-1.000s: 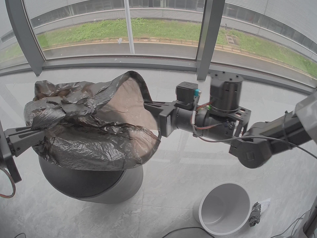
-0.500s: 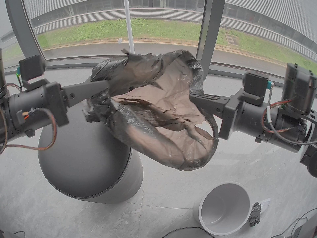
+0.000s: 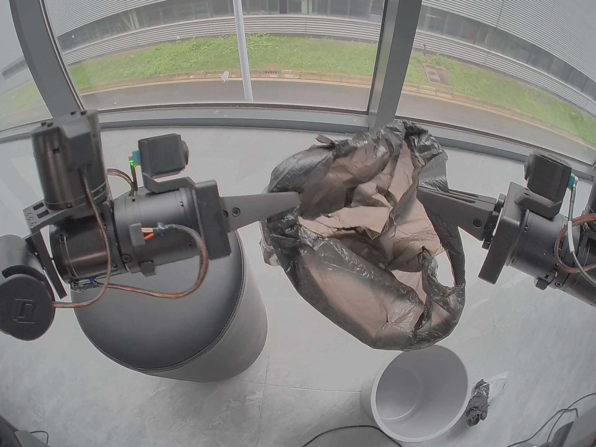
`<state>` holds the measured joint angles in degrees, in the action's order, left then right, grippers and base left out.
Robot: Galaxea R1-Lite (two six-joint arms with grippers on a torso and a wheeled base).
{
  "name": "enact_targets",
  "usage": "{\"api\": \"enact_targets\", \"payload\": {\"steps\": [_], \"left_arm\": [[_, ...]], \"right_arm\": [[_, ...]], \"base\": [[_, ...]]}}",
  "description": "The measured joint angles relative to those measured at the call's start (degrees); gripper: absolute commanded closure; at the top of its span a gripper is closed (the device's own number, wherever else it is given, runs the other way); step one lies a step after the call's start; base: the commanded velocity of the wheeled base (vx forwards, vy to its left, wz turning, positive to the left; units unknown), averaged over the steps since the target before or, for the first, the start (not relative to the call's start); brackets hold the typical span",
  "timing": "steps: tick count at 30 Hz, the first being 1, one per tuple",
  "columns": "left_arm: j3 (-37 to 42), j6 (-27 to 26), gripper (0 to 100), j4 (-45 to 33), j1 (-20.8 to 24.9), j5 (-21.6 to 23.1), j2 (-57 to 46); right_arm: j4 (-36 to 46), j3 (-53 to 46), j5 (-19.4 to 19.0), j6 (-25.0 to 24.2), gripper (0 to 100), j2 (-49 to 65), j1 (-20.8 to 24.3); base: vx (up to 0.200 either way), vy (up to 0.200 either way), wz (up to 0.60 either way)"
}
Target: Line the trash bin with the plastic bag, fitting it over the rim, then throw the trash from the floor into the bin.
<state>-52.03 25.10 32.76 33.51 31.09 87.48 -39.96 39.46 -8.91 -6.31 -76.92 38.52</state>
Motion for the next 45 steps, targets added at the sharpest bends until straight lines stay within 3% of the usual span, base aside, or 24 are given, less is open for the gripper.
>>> {"api": "enact_targets", "payload": {"steps": [17, 23, 45], "left_arm": [[1.78, -2.3, 100, 0.13, 0.41, 0.79, 4.35], [2.56, -2.08, 100, 0.33, 0.44, 0.41, 4.63], [9.36, -2.12, 100, 0.82, 0.13, 3.38, 5.35]], "right_arm": [[0.0, -3.5, -0.09, 0.0, 100, 1.88, -0.24], [0.04, -4.16, -0.23, 0.05, 100, 1.76, -0.13], [0.11, -6.22, -1.43, 0.13, 100, -0.09, 1.17]], "base": [[0.0, -0.2, 0.0], [0.0, 0.0, 0.0], [-0.2, 0.0, 0.0]]}}
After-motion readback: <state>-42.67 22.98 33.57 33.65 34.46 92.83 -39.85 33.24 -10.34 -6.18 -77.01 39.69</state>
